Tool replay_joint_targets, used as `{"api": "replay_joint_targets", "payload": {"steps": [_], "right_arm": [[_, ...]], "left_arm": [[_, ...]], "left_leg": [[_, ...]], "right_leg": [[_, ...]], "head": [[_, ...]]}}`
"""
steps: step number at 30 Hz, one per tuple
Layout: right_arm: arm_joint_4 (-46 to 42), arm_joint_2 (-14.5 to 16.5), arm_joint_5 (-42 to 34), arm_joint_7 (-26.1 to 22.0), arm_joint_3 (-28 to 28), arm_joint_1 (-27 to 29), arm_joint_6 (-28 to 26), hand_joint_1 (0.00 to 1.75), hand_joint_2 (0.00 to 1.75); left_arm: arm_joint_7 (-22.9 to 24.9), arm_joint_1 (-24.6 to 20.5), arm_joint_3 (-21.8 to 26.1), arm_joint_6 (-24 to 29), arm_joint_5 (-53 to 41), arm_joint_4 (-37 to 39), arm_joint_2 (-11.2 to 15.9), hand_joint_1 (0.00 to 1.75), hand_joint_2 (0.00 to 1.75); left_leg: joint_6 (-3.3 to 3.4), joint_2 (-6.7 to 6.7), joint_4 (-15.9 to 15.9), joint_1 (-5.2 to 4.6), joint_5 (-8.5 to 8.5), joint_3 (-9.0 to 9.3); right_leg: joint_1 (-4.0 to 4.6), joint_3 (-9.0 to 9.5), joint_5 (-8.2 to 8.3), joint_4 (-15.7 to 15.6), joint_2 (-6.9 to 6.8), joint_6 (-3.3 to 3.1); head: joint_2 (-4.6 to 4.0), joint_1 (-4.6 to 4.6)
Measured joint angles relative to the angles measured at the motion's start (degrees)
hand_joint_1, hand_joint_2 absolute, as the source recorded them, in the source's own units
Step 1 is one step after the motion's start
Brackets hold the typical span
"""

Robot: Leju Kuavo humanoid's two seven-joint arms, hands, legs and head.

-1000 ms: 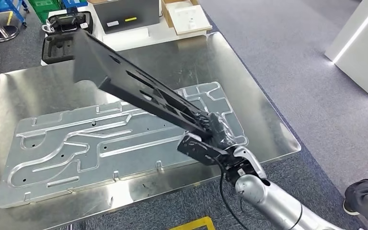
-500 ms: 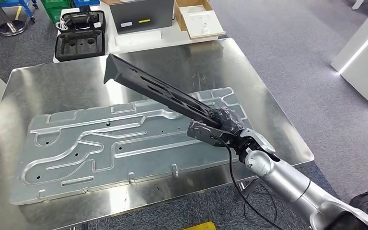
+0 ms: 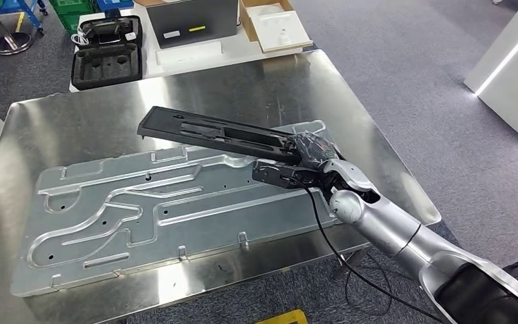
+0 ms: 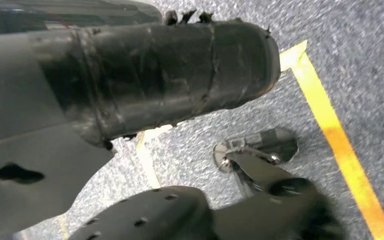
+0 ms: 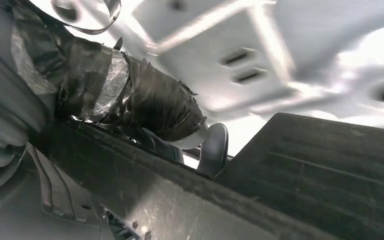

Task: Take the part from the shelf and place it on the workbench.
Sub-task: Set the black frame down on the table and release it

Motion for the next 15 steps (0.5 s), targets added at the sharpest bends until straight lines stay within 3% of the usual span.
{"api": "replay_joint_targets", "payload": {"steps": [1, 4, 6, 9, 10, 11, 12, 15], "right_arm": [[0.31, 0.28, 0.13, -0.17, 0.23, -0.56, -0.02, 1.31, 1.31], [1.1, 0.96, 0.45, -0.46, 0.93, -1.65, -0.13, 0.0, 0.0], [1.68, 1.22, 0.87, -1.31, 1.3, -2.15, -0.32, 0.0, 0.0], [2.97, 1.48, 1.64, -2.69, 1.95, -3.2, -0.39, 0.0, 0.0], [3.59, 1.56, 1.77, -2.93, 2.21, -3.48, -0.39, 0.0, 0.0], [4.27, 1.65, 1.81, -3.12, 2.45, -3.7, -0.44, 0.0, 0.0], [4.91, 1.74, 1.85, -3.27, 2.61, -3.88, -0.55, 0.0, 0.0], [6.57, 1.88, 1.95, -3.45, 3.04, -4.41, -1.29, 0.0, 0.0]], "left_arm": [[0.02, -0.13, -0.01, -0.08, -0.03, 0.0, -0.05, 0.0, 0.44], [0.07, -0.22, -0.01, -0.19, -0.09, 0.0, -0.14, 0.0, 1.75], [0.11, -0.24, -0.02, -0.26, -0.34, 0.0, -0.23, 0.0, 1.75], [0.77, -0.64, -0.02, 0.11, -1.08, 0.0, -0.32, 0.0, 0.44], [1.04, -0.75, -0.02, 0.47, -1.29, 0.0, -0.35, 0.0, 0.0], [1.24, -0.82, -0.02, 0.84, -1.45, 0.0, -0.38, 0.0, 0.0], [1.34, -0.87, -0.02, 1.16, -1.57, 0.0, -0.41, 0.0, 0.0], [1.42, -0.98, -0.02, 1.63, -1.78, 0.0, -0.58, 0.0, 0.0]], "left_leg": [[0.22, -0.1, -1.73, -0.04, 0.5, 0.65], [1.61, -0.37, -2.17, -0.25, 0.47, 0.43], [2.54, -0.39, -2.48, -0.21, 0.65, 0.6], [3.49, -0.37, -2.68, -0.46, 0.62, 0.75], [3.64, -0.38, -2.67, -0.66, 0.55, 0.8], [3.77, -0.38, -2.65, -0.85, 0.46, 0.89], [3.87, -0.4, -2.63, -1.01, 0.35, 1.03], [3.83, -0.49, -2.55, -1.38, -0.05, 1.41]], "right_leg": [[0.08, -0.26, -0.15, 0.31, -0.01, 0.49], [0.21, -0.59, -0.11, 0.24, -0.11, 1.48], [0.03, -1.36, -1.24, 1.79, -0.23, 1.76], [0.26, -6.39, -5.6, 11.88, -0.29, 1.65], [0.4, -8.17, -6.35, 15.07, -0.28, 1.55], [0.53, -9.17, -6.13, 16.5, -0.28, 1.38], [0.66, -9.16, -4.95, 15.82, -0.29, 1.14], [1.38, -4.71, 0.45, 5.37, -0.36, -0.07]], "head": [[0.0, -0.07], [0.0, -0.11], [0.0, 0.03], [0.0, 0.23], [0.0, 0.26], [0.0, 0.25], [0.0, 0.25], [0.0, 0.31]]}}
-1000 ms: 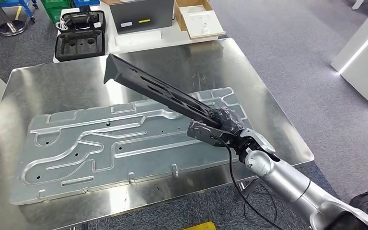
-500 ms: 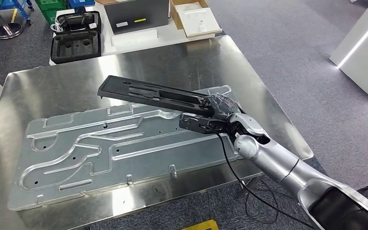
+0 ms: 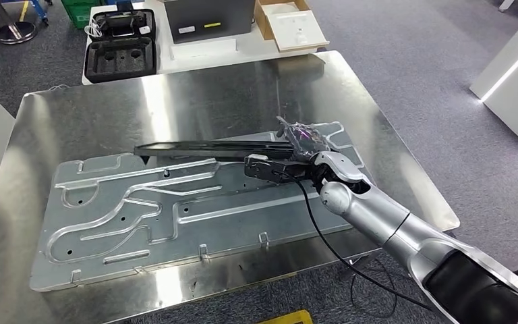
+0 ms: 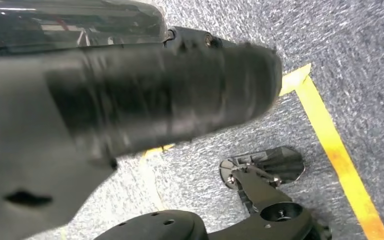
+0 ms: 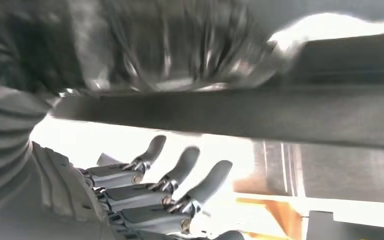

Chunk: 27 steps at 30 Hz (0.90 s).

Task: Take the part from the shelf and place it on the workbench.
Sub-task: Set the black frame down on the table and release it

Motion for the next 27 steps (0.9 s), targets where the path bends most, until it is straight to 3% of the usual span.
{"api": "replay_joint_targets", "payload": {"steps": [2, 6, 7, 10, 11, 12, 13, 16, 17, 20, 22, 25, 26, 27], "right_arm": [[0.72, 0.03, 0.02, -0.08, 0.15, -0.15, -0.57, 0.0, 0.0], [1.52, 0.1, 0.24, -0.08, 0.21, 0.0, -1.13, 0.0, 0.0], [1.62, 0.12, 0.48, -0.03, 0.21, -0.01, -1.44, 0.0, 0.0], [1.62, 0.14, 1.34, 0.08, 0.21, 0.32, -3.65, 0.0, 0.0], [1.39, 0.15, 1.57, 0.06, 0.21, 0.61, -4.53, 0.0, 0.0], [1.01, 0.15, 1.78, 0.03, 0.21, 0.92, -5.26, 0.0, 0.0], [0.56, 0.16, 1.98, 0.02, 0.21, 1.16, -5.77, 0.0, 0.0], [-1.02, 0.14, 2.74, 0.01, 0.2, 1.34, -6.73, 0.0, 0.0], [-1.68, 0.13, 3.08, -0.03, 0.19, 1.38, -7.02, 0.0, 0.0], [-4.22, 0.13, 3.93, -0.41, 0.17, 1.8, -7.3, 0.0, 0.0], [-5.91, 0.16, 4.37, -0.71, 0.16, 2.04, -7.08, 0.0, 0.0], [-7.78, 0.17, 4.87, -0.81, 0.16, 2.28, -6.85, 0.0, 0.0], [-8.25, 0.18, 4.92, -0.81, 0.16, 2.43, -6.84, 0.0, 0.0], [-8.66, 0.18, 4.92, -0.81, 0.16, 2.57, -6.82, 0.0, 0.0]], "left_arm": [[-0.01, -0.07, 0.0, 0.04, -0.04, 0.0, -0.1, 0.0, 0.0], [-0.02, -0.1, 0.0, -0.08, -0.02, 0.0, -0.12, 0.0, 0.0], [-0.01, -0.11, 0.0, -0.2, 0.02, 0.0, -0.12, 0.0, 0.0], [0.02, -0.09, 0.0, -0.53, 0.1, 0.0, -0.13, 0.0, 0.0], [0.03, -0.06, 0.0, -0.56, 0.1, 0.0, -0.13, 0.0, 0.0], [0.02, -0.03, -0.01, -0.59, 0.1, 0.0, -0.13, 0.0, 0.0], [0.02, 0.0, -0.01, -0.62, 0.12, 0.0, -0.12, 0.0, 0.0], [0.02, -0.06, -0.01, -0.66, 0.15, 0.0, -0.06, 0.0, 0.0], [0.02, -0.08, -0.01, -0.64, 0.15, 0.0, -0.04, 0.0, 0.0], [0.01, -0.07, -0.01, -0.64, 0.14, 0.0, -0.08, 0.0, 0.0], [-0.01, -0.12, -0.01, -0.71, 0.13, 0.0, -0.16, 0.0, 0.0], [-0.02, -0.17, -0.02, -0.74, 0.11, 0.0, -0.19, 0.0, 0.0], [-0.02, -0.16, -0.02, -0.74, 0.11, 0.0, -0.19, 0.0, 0.0], [-0.02, -0.15, -0.02, -0.74, 0.11, 0.0, -0.19, 0.0, 0.0]], "left_leg": [[-0.37, -0.04, 0.0, -0.17, -0.13, -0.1], [-1.48, 0.13, 0.72, -0.24, -1.24, -0.29], [-1.78, 0.21, 2.55, -0.22, -2.54, -1.05], [-2.38, 0.46, 12.66, 0.08, -7.56, -5.66], [-2.5, 0.51, 14.69, 0.13, -8.03, -6.55], [-2.54, 0.56, 14.5, 0.16, -7.31, -6.33], [-2.52, 0.58, 12.15, 0.17, -5.67, -5.03], [-2.01, 0.56, 1.83, 0.04, -1.27, 0.48], [-1.77, 0.54, 0.41, -0.06, -0.88, 1.16], [-0.74, 0.63, -0.08, -0.1, -0.12, 0.91], [0.25, 0.79, -0.6, 0.09, 0.78, 0.56], [0.94, 0.87, -0.71, 0.06, 2.02, -0.88], [0.92, 0.87, -0.66, 0.03, 2.45, -1.5], [0.84, 0.87, -0.57, 0.02, 2.88, -2.13]], "right_leg": [[0.48, 1.89, 0.75, -4.01, 0.03, -0.5], [0.06, 2.66, 0.72, -5.07, 0.23, -1.03], [-0.16, 2.9, 0.83, -5.29, 0.16, -1.21], [-0.18, 3.06, 0.95, -5.33, 0.01, -1.42], [-0.16, 3.03, 0.95, -5.29, 0.04, -1.42], [-0.18, 3.01, 0.95, -5.2, 0.1, -1.42], [-0.21, 2.98, 0.95, -5.08, 0.18, -1.41], [-0.07, 2.75, 0.94, -4.56, 0.37, -1.06], [0.03, 2.62, 1.04, -4.46, 0.38, -0.77], [0.04, 2.37, 1.35, -4.48, 0.45, 0.28], [-0.1, 1.53, -1.13, -2.24, 0.41, 0.78], [-0.25, -1.71, -8.41, 8.11, 0.34, 1.36], [-0.28, -2.16, -9.57, 10.7, 0.34, 1.5], [-0.3, -1.63, -9.51, 11.28, 0.33, 1.56]], "head": [[0.0, 0.06], [0.0, 0.0], [0.0, -0.08], [0.0, -0.16], [0.0, -0.16], [0.0, -0.17], [0.0, -0.17], [0.0, -0.14], [0.0, -0.1], [0.0, -0.08], [0.0, 0.07], [0.0, 0.37], [0.0, 0.38], [0.0, 0.38]]}}
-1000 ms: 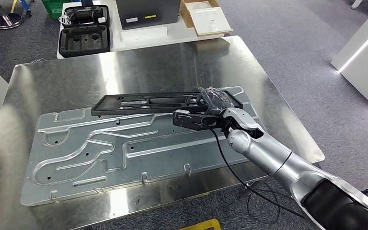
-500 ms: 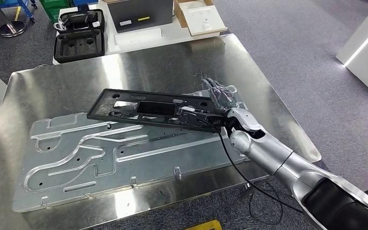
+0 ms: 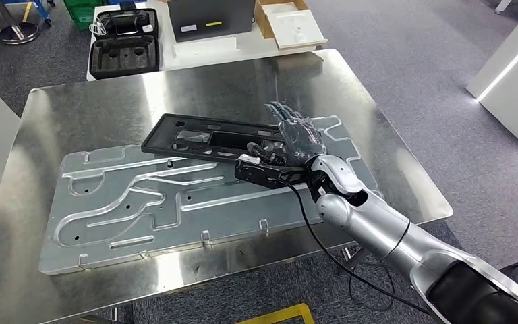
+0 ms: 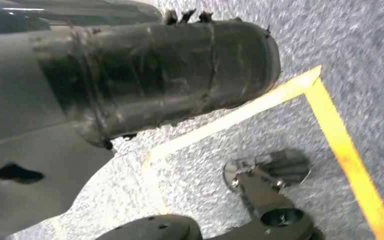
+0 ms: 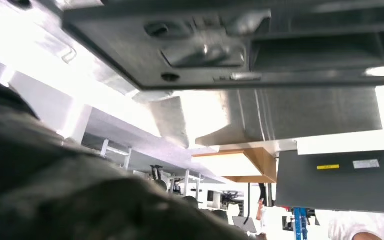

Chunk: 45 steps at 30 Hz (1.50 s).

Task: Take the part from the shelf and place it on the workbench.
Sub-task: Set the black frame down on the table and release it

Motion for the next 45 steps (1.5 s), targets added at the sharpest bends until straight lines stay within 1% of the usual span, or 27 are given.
{"api": "replay_joint_targets", "payload": {"steps": [2, 4, 5, 8, 9, 11, 13, 14, 16, 18, 20, 21, 23, 25, 28, 29, 30, 31, 33, 35, 36, 37, 39, 40, 42, 44, 45], "right_arm": [[-0.84, 0.0, 0.01, -0.04, 0.0, 0.09, -0.01, 0.0, 0.0], [-1.83, 0.03, 0.05, -0.25, -0.04, 0.04, -0.08, 0.0, 0.0], [-2.32, 0.07, 0.24, -0.42, -0.07, 0.04, -0.09, 0.0, 0.0], [-3.64, 0.38, 2.12, -0.68, -0.1, 0.07, 0.34, 0.0, 0.0], [-4.05, 0.57, 2.88, -0.63, -0.1, 0.07, 0.64, 0.0, 0.0], [-4.75, 0.92, 3.85, -0.37, -0.09, 0.08, 1.07, 0.0, 0.0], [-5.17, 1.18, 4.21, -0.13, -0.09, 0.21, 0.96, 0.0, 0.0], [-5.26, 1.3, 4.45, -0.13, -0.09, 0.47, 0.49, 0.0, 0.0], [-5.32, 1.38, 5.21, -0.51, -0.1, 1.53, -1.74, 0.0, 0.0], [-5.5, 1.34, 6.26, -1.06, -0.24, 3.01, -4.98, 0.0, 0.0], [-6.23, 1.04, 8.01, -1.24, -0.95, 4.81, -8.63, 0.0, 0.0], [-6.81, 0.72, 9.28, -1.22, -1.62, 6.02, -10.87, 0.0, 0.0], [-8.31, 0.03, 12.06, -1.18, -3.62, 9.61, -16.45, 0.0, 0.0], [-10.05, -0.7, 14.33, -1.53, -6.61, 14.8, -22.9, 0.0, 0.0], [-12.21, -1.96, 16.17, -2.58, -11.59, 22.21, -29.34, 0.0, 0.0], [-12.78, -2.18, 16.72, -2.73, -13.01, 24.15, -30.48, 0.0, 0.0], [-13.32, -2.3, 17.42, -2.73, -14.43, 26.01, -31.38, 0.0, 0.0], [-13.87, -2.34, 18.25, -2.6, -15.87, 27.96, -32.13, 0.0, 0.0], [-14.86, -2.36, 19.78, -2.2, -19.07, 31.94, -33.18, 0.0, 0.0], [-15.69, -2.35, 20.64, -2.05, -21.8, 34.75, -33.43, 0.0, 0.0], [-16.13, -2.3, 21.07, -2.21, -23.06, 35.82, -33.47, 0.0, 0.0], [-16.57, -2.11, 21.52, -2.77, -24.47, 37.01, -33.49, 0.0, 0.0], [-17.14, -0.5, 21.8, -6.5, -28.41, 40.39, -33.49, 0.0, 0.0], [-17.17, 1.03, 21.34, -9.92, -30.94, 42.29, -33.49, 0.0, 0.0], [-16.44, 5.46, 19.1, -19.13, -37.3, 45.33, -33.5, 0.0, 0.0], [-13.68, 10.24, 15.16, -28.97, -44.42, 46.87, -33.51, 0.0, 0.0], [-11.23, 12.42, 12.73, -33.05, -47.92, 47.14, -33.51, 0.0, 0.0]], "left_arm": [[0.0, -0.01, 0.0, -0.02, 0.0, 0.0, -0.01, 0.0, 0.0], [0.0, -0.02, 0.01, -0.07, 0.0, 0.0, -0.03, 0.0, 0.0], [-0.02, -0.02, 0.01, -0.11, 0.0, 0.0, -0.04, 0.0, 0.0], [-0.07, 0.02, -0.01, -0.26, 0.02, 0.0, -0.04, 0.0, 0.0], [-0.06, 0.06, -0.01, -0.3, 0.03, 0.01, -0.04, 0.0, 0.0], [-0.02, 0.19, 0.0, -0.33, 0.1, 0.01, -0.04, 0.0, 0.0], [0.02, 0.23, 0.0, -0.36, 0.25, 0.0, -0.1, 0.0, 0.0], [0.02, 0.17, -0.01, -0.38, 0.38, 0.0, -0.13, 0.0, 0.0], [-0.02, 0.03, -0.01, -0.39, 0.62, 0.0, -0.16, 0.0, 0.0], [-0.17, 0.02, -0.01, -0.37, 0.91, 0.0, -0.16, 0.0, 0.0], [-0.37, 0.04, 0.0, -0.56, 1.65, 0.0, -0.16, 0.0, 0.0], [-0.44, 0.09, 0.02, -0.93, 2.27, 0.0, -0.16, 0.0, 0.0], [-0.54, 0.42, 0.17, -1.99, 3.9, 0.0, -0.19, 0.0, 0.0], [-0.79, 0.99, 0.42, -2.68, 5.38, 0.0, -0.33, 0.0, 0.0], [-1.03, 1.84, 0.56, -2.63, 6.51, 0.02, -0.46, 0.0, 0.0], [-1.01, 1.98, 0.6, -2.49, 6.73, 0.02, -0.46, 0.0, 0.0], [-0.92, 2.02, 0.68, -2.31, 6.86, 0.02, -0.46, 0.0, 0.0], [-0.76, 2.01, 0.8, -2.12, 7.02, 0.02, -0.48, 0.0, 0.0], [-0.39, 1.99, 1.16, -1.76, 7.2, 0.02, -0.54, 0.0, 0.0], [-0.13, 2.07, 1.42, -1.5, 7.33, 0.02, -0.57, 0.0, 0.0], [-0.05, 2.07, 1.49, -1.38, 7.43, 0.02, -0.57, 0.0, 0.0], [0.04, 2.05, 1.58, -1.26, 7.53, 0.02, -0.57, 0.0, 0.0], [0.23, 2.08, 1.8, -0.93, 7.77, 0.03, -0.56, 0.0, 0.0], [0.37, 2.19, 1.89, -0.7, 7.92, 0.03, -0.56, 0.0, 0.0], [0.73, 2.47, 1.96, -0.22, 8.23, 0.04, -0.58, 0.0, 0.0], [0.99, 2.63, 2.05, 0.2, 8.54, 0.04, -0.63, 0.0, 0.0], [1.06, 2.62, 2.16, 0.44, 8.72, 0.04, -0.65, 0.0, 0.0]], "left_leg": [[-0.28, 0.0, 0.29, 0.01, 0.81, -1.22], [-0.82, -0.02, 0.58, -0.06, 1.55, -2.11], [-1.17, -0.02, 0.6, -0.12, 1.94, -2.29], [-2.22, -0.11, 0.08, -0.14, 3.32, -2.58], [-2.55, -0.14, 0.33, -0.06, 2.86, -2.99], [-3.16, -0.15, 3.8, 0.12, -1.47, -4.38], [-3.62, -0.11, 10.96, 0.17, -7.51, -5.96], [-3.75, -0.11, 14.2, 0.18, -9.04, -6.24], [-3.78, -0.11, 16.12, 0.18, -8.26, -4.52], [-3.46, -0.16, 10.75, 0.16, -5.92, 0.89], [-2.88, -0.29, 2.74, -0.1, -6.32, 6.98], [-2.58, -0.36, 0.21, -0.28, -6.95, 8.62], [-1.92, -0.36, -1.27, -0.39, -6.81, 8.91], [-0.98, -0.16, -1.63, -0.12, -5.58, 8.2], [0.03, 0.13, -1.67, 0.01, -3.67, 6.1], [0.06, 0.24, -1.53, -0.02, -3.03, 5.12], [0.03, 0.35, -1.34, -0.04, -2.42, 4.11], [-0.03, 0.43, -1.1, -0.04, -1.84, 3.08], [-0.34, 0.45, -0.39, -0.03, -0.86, 1.19], [-0.92, 0.47, 0.46, -0.2, -0.19, -0.06], [-1.28, 0.53, 0.72, -0.28, 0.19, -0.34], [-1.61, 0.58, 0.72, -0.33, 0.64, -0.51], [-2.33, 0.44, 0.64, -0.09, 1.23, -0.74], [-2.65, 0.31, 1.24, 0.04, 0.13, -1.11], [-3.19, 0.17, 5.37, 0.23, -5.39, -2.21], [-3.45, 0.19, 11.8, 0.23, -10.9, -2.97], [-3.46, 0.19, 14.13, 0.22, -11.6, -2.71]], "right_leg": [[-0.01, 4.21, 2.46, -4.91, -0.02, -0.12], [0.18, 9.43, 3.92, -12.58, -0.02, -0.57], [0.34, 10.82, 4.12, -14.95, 0.01, -0.87], [0.56, 10.53, 5.22, -16.32, 0.01, -1.97], [0.46, 10.09, 5.85, -16.44, -0.07, -2.37], [0.18, 8.82, 7.25, -16.77, -0.27, -3.21], [0.28, 7.13, 8.59, -16.78, -0.32, -3.62], [0.34, 6.19, 9.29, -16.74, -0.32, -3.63], [0.44, 4.43, 10.55, -16.66, -0.36, -3.53], [0.47, 3.09, 11.63, -16.53, -0.35, -3.25], [0.6, 2.25, 12.61, -16.39, -0.32, -2.71], [0.63, 2.08, 13.12, -16.43, -0.34, -2.38], [0.66, 1.99, 14.05, -16.8, -0.39, -1.66], [0.58, 1.49, 12.34, -15.76, -0.22, -1.04], [0.43, -1.2, 3.66, -6.58, -0.06, -0.36], [0.39, -1.86, 1.99, -3.02, -0.06, -0.14], [0.36, -1.85, 1.81, -0.67, -0.06, 0.03], [0.28, -0.98, 2.89, 0.05, -0.07, 0.15], [-0.01, 3.85, 5.7, -4.03, -0.12, 0.22], [-0.03, 10.15, 4.94, -11.96, -0.12, 0.0], [0.07, 11.93, 4.03, -14.84, -0.09, -0.25], [0.27, 12.56, 3.48, -16.38, -0.07, -0.59], [0.37, 11.71, 4.29, -16.94, -0.38, -1.58], [0.36, 11.24, 4.9, -17.05, -0.6, -2.13], [0.26, 9.88, 6.28, -17.24, -0.86, -3.01], [0.38, 8.14, 7.71, -17.16, -0.81, -3.31], [0.47, 7.22, 8.41, -17.04, -0.81, -3.29]], "head": [[0.0, 0.01], [0.0, -0.03], [0.0, 0.02], [0.01, 0.25], [0.01, 0.25], [0.0, 0.09], [0.0, -0.14], [0.0, -0.22], [0.0, -0.25], [0.0, -0.25], [0.0, -0.23], [0.0, -0.22], [0.0, -0.18], [0.0, -0.06], [0.0, 0.61], [0.0, 0.69], [0.0, 0.74], [0.0, 0.78], [0.01, 0.9], [0.01, 1.08], [0.01, 1.21], [0.01, 1.3], [0.01, 1.5], [0.01, 1.51], [0.01, 1.38], [0.01, 1.16], [0.01, 1.13]]}}
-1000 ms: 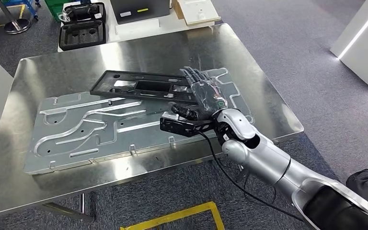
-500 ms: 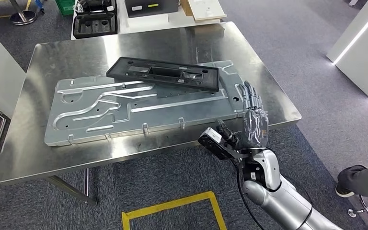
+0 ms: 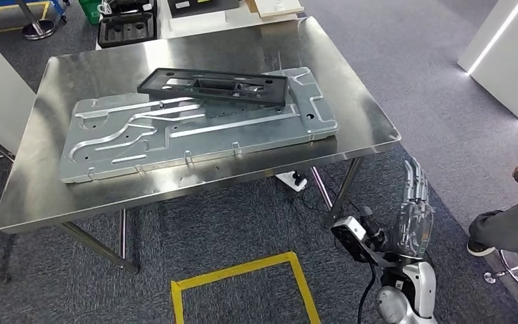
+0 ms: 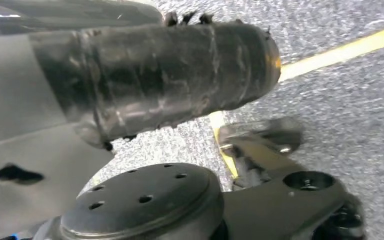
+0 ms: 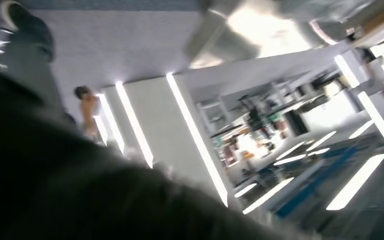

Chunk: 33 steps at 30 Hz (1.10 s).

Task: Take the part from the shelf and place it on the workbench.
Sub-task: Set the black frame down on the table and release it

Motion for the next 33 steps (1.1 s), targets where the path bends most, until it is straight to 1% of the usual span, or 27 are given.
{"api": "replay_joint_targets", "payload": {"steps": [1, 2, 3, 4, 5, 6, 7, 9, 10, 11, 12, 14, 15, 16, 17, 18, 19, 20, 21, 22, 25, 26, 28, 30, 31, 32, 33], "right_arm": [[3.09, 1.88, -2.45, -3.26, -3.5, 0.02, 0.0, 0.0, 0.0], [7.04, 3.53, -5.16, -5.73, -7.03, -0.25, 0.0, 0.0, 0.0], [11.76, 4.81, -8.08, -7.74, -10.18, -0.89, 0.02, 0.0, 0.0], [17.32, 5.84, -11.41, -9.67, -13.08, -1.86, 0.13, 0.0, 0.0], [23.4, 6.67, -14.91, -11.48, -15.77, -2.99, 0.28, 0.0, 0.0], [28.99, 7.33, -17.8, -12.92, -18.0, -4.0, 0.47, 0.0, 0.0], [34.35, 8.01, -19.81, -13.63, -20.08, -4.83, 0.81, 0.0, 0.0], [43.06, 9.18, -20.97, -12.55, -23.13, -6.12, 1.94, 0.0, 0.0], [47.28, 9.81, -20.76, -10.94, -24.34, -6.8, 2.96, 0.0, 0.0], [51.11, 10.41, -20.32, -8.88, -25.36, -7.44, 4.27, 0.0, 0.0], [54.75, 10.96, -19.71, -6.32, -26.33, -7.99, 5.92, 0.0, 0.0], [60.69, 12.08, -18.3, -0.47, -27.9, -8.68, 9.49, 0.0, 0.0], [63.07, 12.52, -17.63, 2.23, -28.4, -8.93, 10.97, 0.0, 0.0], [65.04, 12.9, -17.15, 4.15, -28.78, -9.17, 11.95, 0.0, 0.0], [66.94, 13.23, -16.81, 5.43, -29.13, -9.46, 12.56, 0.0, 0.0], [68.66, 13.49, -16.62, 6.11, -29.48, -9.8, 12.86, 0.0, 0.0], [70.1, 13.79, -16.55, 6.4, -29.78, -10.19, 12.99, 0.0, 0.0], [71.28, 14.04, -16.5, 6.55, -30.02, -10.59, 13.07, 0.0, 0.0], [72.22, 14.26, -16.45, 6.63, -30.19, -10.98, 13.1, 0.0, 0.0], [73.17, 14.49, -16.38, 6.64, -30.34, -11.34, 13.13, 0.0, 0.0], [75.7, 14.82, -16.21, 6.71, -30.83, -11.73, 13.26, 0.0, 0.0], [76.52, 14.91, -16.19, 6.93, -31.06, -11.79, 13.51, 0.0, 0.0], [77.89, 15.05, -16.19, 7.77, -31.54, -11.89, 14.39, 0.0, 0.0], [78.8, 15.09, -16.01, 9.0, -31.92, -12.0, 15.89, 0.0, 0.0], [79.31, 15.12, -15.85, 9.61, -32.05, -12.06, 16.71, 0.0, 0.0], [79.91, 15.19, -15.68, 10.22, -32.17, -12.18, 17.58, 0.0, 0.0], [80.46, 15.3, -15.52, 10.72, -32.24, -12.31, 18.21, 0.0, 0.0]], "left_arm": [[0.03, -0.08, 0.11, 0.3, 0.14, -0.01, -0.01, 0.0, 0.0], [0.03, -0.17, 0.25, 0.63, 0.3, -0.01, -0.01, 0.0, 0.0], [0.02, -0.24, 0.38, 0.93, 0.42, -0.01, -0.01, 0.0, 0.0], [0.01, -0.32, 0.47, 1.17, 0.55, -0.01, -0.01, 0.0, 0.0], [0.0, -0.44, 0.55, 1.32, 0.67, -0.01, 0.0, 0.0, 0.0], [0.0, -0.57, 0.6, 1.39, 0.74, -0.01, 0.0, 0.0, 0.0], [0.02, -0.68, 0.63, 1.41, 0.79, -0.01, 0.0, 0.0, 0.0], [0.23, -0.74, 0.67, 1.29, 0.74, -0.02, -0.09, 0.0, 0.0], [0.42, -0.73, 0.68, 1.16, 0.64, -0.02, -0.18, 0.0, 0.0], [0.67, -0.73, 0.68, 0.92, 0.49, -0.01, -0.26, 0.0, 0.0], [1.02, -0.77, 0.68, 0.58, 0.28, -0.01, -0.34, 0.0, 0.0], [1.93, -0.85, 0.68, -0.33, -0.19, 0.01, -0.37, 0.0, 0.0], [2.43, -0.87, 0.68, -0.72, -0.39, 0.01, -0.38, 0.0, 0.0], [2.81, -0.87, 0.68, -1.03, -0.57, 0.01, -0.38, 0.0, 0.0], [3.08, -0.87, 0.68, -1.23, -0.68, 0.0, -0.38, 0.0, 0.0], [3.22, -0.88, 0.68, -1.34, -0.75, 0.0, -0.38, 0.0, 0.0], [3.3, -0.92, 0.68, -1.41, -0.8, -0.01, -0.37, 0.0, 0.0], [3.33, -0.97, 0.68, -1.44, -0.8, -0.01, -0.37, 0.0, 0.0], [3.37, -1.02, 0.68, -1.44, -0.81, -0.01, -0.36, 0.0, 0.0], [3.4, -1.08, 0.68, -1.44, -0.81, -0.01, -0.35, 0.0, 0.0], [3.43, -1.05, 0.68, -1.44, -0.81, 0.01, -0.35, 0.0, 0.0], [3.44, -0.93, 0.68, -1.44, -0.81, 0.01, -0.34, 0.0, 0.0], [3.53, -0.59, 0.68, -1.44, -0.9, 0.01, -0.34, 0.0, 0.0], [3.63, -0.39, 0.68, -1.44, -1.07, 0.0, -0.38, 0.0, 0.0], [3.67, -0.41, 0.67, -1.44, -1.14, 0.0, -0.39, 0.0, 0.0], [3.71, -0.52, 0.66, -1.44, -1.26, 0.0, -0.39, 0.0, 0.0], [3.73, -0.66, 0.62, -1.44, -1.37, 0.01, -0.37, 0.0, 0.0]], "left_leg": [[0.07, 0.0, 0.92, -0.04, 0.78, 0.95], [0.21, -0.01, -0.02, -0.1, 2.55, 2.8], [0.45, -0.04, -2.62, -0.2, 4.26, 5.42], [0.79, -0.15, -6.42, -0.39, 4.75, 8.39], [1.11, -0.25, -10.46, -0.61, 4.41, 11.12], [1.37, -0.34, -13.47, -0.87, 3.58, 12.8], [1.66, -0.4, -15.32, -1.14, 2.89, 13.52], [2.22, -0.14, -16.32, -1.2, 3.84, 13.06], [2.62, 0.11, -16.68, -1.06, 4.72, 12.64], [3.12, 0.38, -17.03, -0.87, 5.66, 12.06], [3.51, 0.62, -17.24, -0.71, 6.58, 11.28], [3.92, 0.74, -17.13, -0.74, 8.17, 9.44], [3.78, 0.76, -16.94, -0.73, 8.96, 8.34], [3.61, 0.8, -16.67, -0.7, 9.71, 7.21], [3.36, 0.84, -16.3, -0.62, 10.42, 5.94], [3.02, 0.87, -15.79, -0.5, 11.05, 4.66], [2.61, 0.88, -15.12, -0.45, 11.52, 3.5], [2.21, 0.89, -14.41, -0.4, 11.88, 2.54], [1.83, 0.9, -13.81, -0.4, 12.16, 1.89], [1.43, 0.92, -13.48, -0.42, 12.53, 1.54], [0.33, 0.92, -13.82, -0.02, 13.91, 1.37], [0.03, 0.82, -13.58, 0.18, 13.45, 1.11], [-0.37, 0.63, -11.61, 0.4, 10.24, 0.18], [-0.47, 0.55, -6.68, 0.44, 4.11, -0.8], [-0.47, 0.55, -3.8, 0.44, 1.66, -1.02], [-0.45, 0.55, -1.11, 0.44, 0.05, -0.94], [-0.39, 0.54, 0.49, 0.41, 0.13, -0.47]], "right_leg": [[0.06, -0.97, 0.67, 0.19, -0.06, 0.05], [0.09, -1.95, 1.28, 0.46, -0.13, 0.13], [0.08, -2.92, 1.85, 0.77, -0.16, 0.24], [0.07, -3.76, 2.42, 1.05, -0.17, 0.4], [0.05, -4.38, 2.97, 1.24, -0.15, 0.64], [0.0, -4.72, 3.55, 1.25, -0.16, 0.94], [-0.1, -4.86, 4.21, 1.06, -0.2, 1.3], [-0.26, -4.99, 5.32, 0.49, -0.13, 1.99], [-0.32, -5.24, 4.75, 0.7, 0.09, 2.28], [-0.36, -5.72, 2.89, 1.85, 0.31, 2.49], [-0.49, -6.42, -0.1, 4.23, 0.48, 2.69], [-0.71, -7.94, -6.05, 11.3, 0.55, 3.17], [-0.85, -8.24, -7.03, 14.61, 0.55, 3.45], [-1.0, -7.91, -6.5, 16.59, 0.54, 3.71], [-1.2, -6.66, -4.98, 16.75, 0.54, 3.95], [-1.45, -4.28, -3.38, 14.87, 0.53, 4.19], [-1.66, -0.83, -3.12, 11.01, 0.53, 4.39], [-1.69, 2.56, -3.76, 6.61, 0.58, 4.47], [-1.62, 4.96, -4.88, 3.06, 0.68, 4.29], [-1.45, 6.21, -5.93, 0.8, 0.74, 3.93], [-0.95, 5.38, -5.46, 0.2, 0.65, 2.37], [-0.88, 4.92, -4.88, 0.14, 0.51, 1.87], [-0.93, 3.7, -3.55, -0.02, 0.23, 0.97], [-0.78, 2.23, -2.29, 0.01, 0.22, 0.46], [-0.63, 1.35, -1.67, 0.03, 0.22, 0.32], [-0.47, 0.49, -1.02, 0.05, 0.23, 0.21], [-0.33, -0.33, -0.45, 0.1, 0.11, 0.18]], "head": [[0.01, -0.01], [0.01, 0.01], [0.01, 0.0], [0.01, -0.01], [0.0, 0.03], [0.01, 0.03], [0.01, 0.03], [0.01, 0.02], [0.0, 0.06], [-0.01, 0.21], [-0.01, 0.32], [-0.01, 0.59], [-0.01, 0.61], [0.0, 0.6], [-0.01, 0.61], [-0.01, 0.61], [0.0, 0.67], [0.0, 0.76], [0.01, 0.75], [0.01, 0.82], [0.01, 0.97], [0.01, 0.99], [0.0, 0.92], [-0.01, 0.69], [-0.01, 0.6], [-0.01, 0.54], [-0.01, 0.52]]}}
